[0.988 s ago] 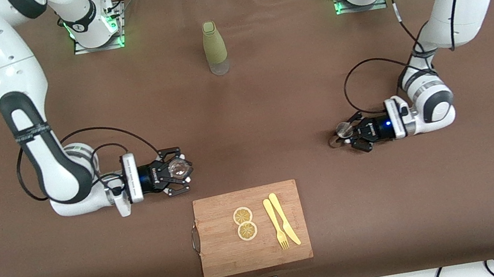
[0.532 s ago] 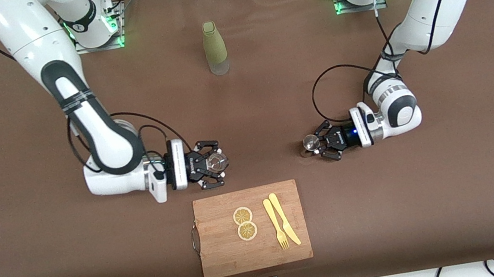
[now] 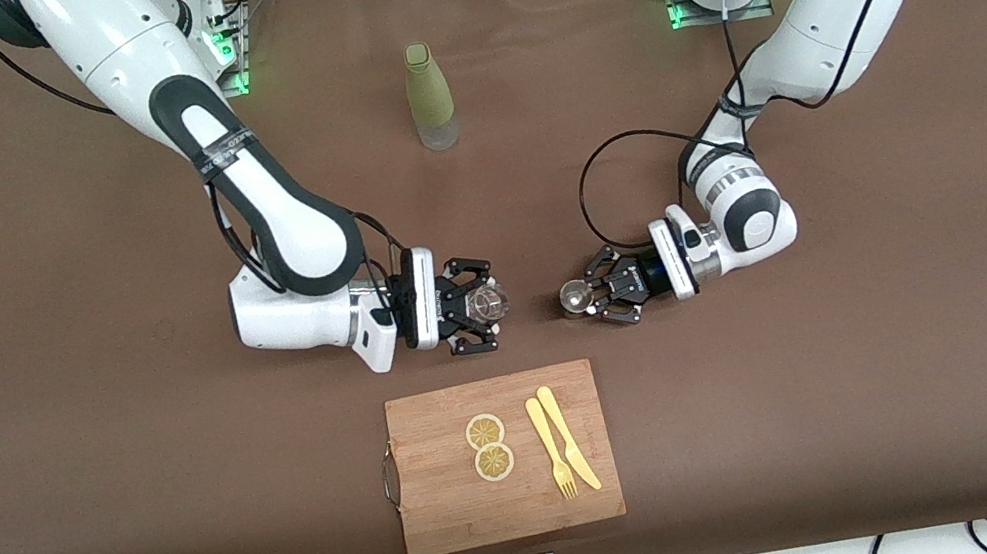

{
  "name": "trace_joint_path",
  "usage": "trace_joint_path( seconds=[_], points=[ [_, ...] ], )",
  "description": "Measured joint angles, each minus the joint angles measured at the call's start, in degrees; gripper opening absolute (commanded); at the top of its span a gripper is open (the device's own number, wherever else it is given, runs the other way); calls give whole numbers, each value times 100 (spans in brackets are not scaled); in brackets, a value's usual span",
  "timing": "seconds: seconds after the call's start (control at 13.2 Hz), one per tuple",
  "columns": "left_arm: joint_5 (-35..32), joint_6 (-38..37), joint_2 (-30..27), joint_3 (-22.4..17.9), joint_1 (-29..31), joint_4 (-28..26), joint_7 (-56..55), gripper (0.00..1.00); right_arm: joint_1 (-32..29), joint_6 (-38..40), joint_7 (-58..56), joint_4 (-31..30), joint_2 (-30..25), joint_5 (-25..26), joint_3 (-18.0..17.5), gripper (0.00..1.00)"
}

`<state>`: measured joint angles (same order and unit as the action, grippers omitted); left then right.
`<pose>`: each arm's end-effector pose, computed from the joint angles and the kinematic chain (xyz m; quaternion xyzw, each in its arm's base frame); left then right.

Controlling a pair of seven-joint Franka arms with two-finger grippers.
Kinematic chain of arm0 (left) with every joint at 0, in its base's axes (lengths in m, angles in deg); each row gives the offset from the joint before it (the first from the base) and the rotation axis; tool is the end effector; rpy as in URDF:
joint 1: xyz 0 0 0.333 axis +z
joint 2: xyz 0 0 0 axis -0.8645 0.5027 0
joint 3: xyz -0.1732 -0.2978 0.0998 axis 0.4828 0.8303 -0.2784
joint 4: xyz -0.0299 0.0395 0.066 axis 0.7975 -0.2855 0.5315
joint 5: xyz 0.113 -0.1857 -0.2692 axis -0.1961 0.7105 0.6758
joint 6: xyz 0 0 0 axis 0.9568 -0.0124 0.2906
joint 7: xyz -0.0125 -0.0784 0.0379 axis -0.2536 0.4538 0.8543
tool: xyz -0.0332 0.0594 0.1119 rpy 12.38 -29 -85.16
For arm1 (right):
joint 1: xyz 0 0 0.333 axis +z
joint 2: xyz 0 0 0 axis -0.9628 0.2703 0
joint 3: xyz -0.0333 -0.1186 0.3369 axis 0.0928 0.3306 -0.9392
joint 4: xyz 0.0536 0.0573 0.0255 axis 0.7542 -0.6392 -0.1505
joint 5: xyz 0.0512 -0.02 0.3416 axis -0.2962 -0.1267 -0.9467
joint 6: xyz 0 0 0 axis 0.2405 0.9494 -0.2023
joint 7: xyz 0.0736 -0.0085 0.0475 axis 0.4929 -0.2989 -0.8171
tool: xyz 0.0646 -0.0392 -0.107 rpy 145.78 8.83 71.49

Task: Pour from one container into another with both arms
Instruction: 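Lift the glass cup with the right gripper while the left gripper lifts the jigger, then tilt the glass cup over the jigger with the right gripper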

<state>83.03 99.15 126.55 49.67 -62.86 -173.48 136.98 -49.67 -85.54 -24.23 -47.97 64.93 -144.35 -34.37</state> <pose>0.5971 -0.2591 0.1368 0.6127 -0.4205 0.4889 0.4570 0.6228 0.4113 0.2961 -0.6437 -0.5655 -0.3432 0.3847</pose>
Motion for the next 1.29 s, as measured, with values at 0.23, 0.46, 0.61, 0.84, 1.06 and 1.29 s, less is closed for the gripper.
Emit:
trace_joint_path(
  seconds=[0.23,0.46,0.61,0.84,1.06,1.29],
  points=[
    [162,400,-3,270,-68,0,0,0,230,-318,14,-2,64,0,1,0],
    [277,485,-46,354,-76,-1,4,0,325,-363,14,-2,81,26,23,0],
    [277,554,-112,353,-74,-10,3,0,329,-394,14,-2,81,180,37,0],
    [277,598,-224,355,-76,-89,3,0,343,-478,14,-2,86,430,45,0],
    [277,657,-289,361,-113,-132,3,0,437,-655,265,-3,99,800,45,0],
    [277,713,-324,361,-145,-176,3,0,506,-759,724,3,98,1395,45,0]
  ],
)
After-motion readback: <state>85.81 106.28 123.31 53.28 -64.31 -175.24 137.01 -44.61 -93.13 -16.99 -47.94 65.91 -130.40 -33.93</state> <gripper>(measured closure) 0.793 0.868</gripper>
